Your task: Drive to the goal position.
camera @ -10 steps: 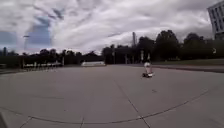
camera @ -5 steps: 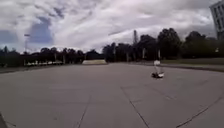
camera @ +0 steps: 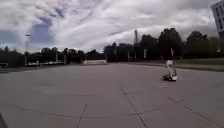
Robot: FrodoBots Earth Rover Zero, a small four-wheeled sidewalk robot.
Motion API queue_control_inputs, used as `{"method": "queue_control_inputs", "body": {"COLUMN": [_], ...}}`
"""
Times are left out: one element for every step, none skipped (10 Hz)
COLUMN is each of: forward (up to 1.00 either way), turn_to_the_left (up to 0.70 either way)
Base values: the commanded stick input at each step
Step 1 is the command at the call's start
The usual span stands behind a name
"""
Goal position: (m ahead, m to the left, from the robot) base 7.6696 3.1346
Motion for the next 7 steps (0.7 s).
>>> {"method": "queue_control_inputs", "body": {"forward": [0.70,0.70,0.70,0.70,0.70,0.70,0.70], "turn_to_the_left": [0.01,0.01,0.01,0.01,0.01,0.01,0.01]}}
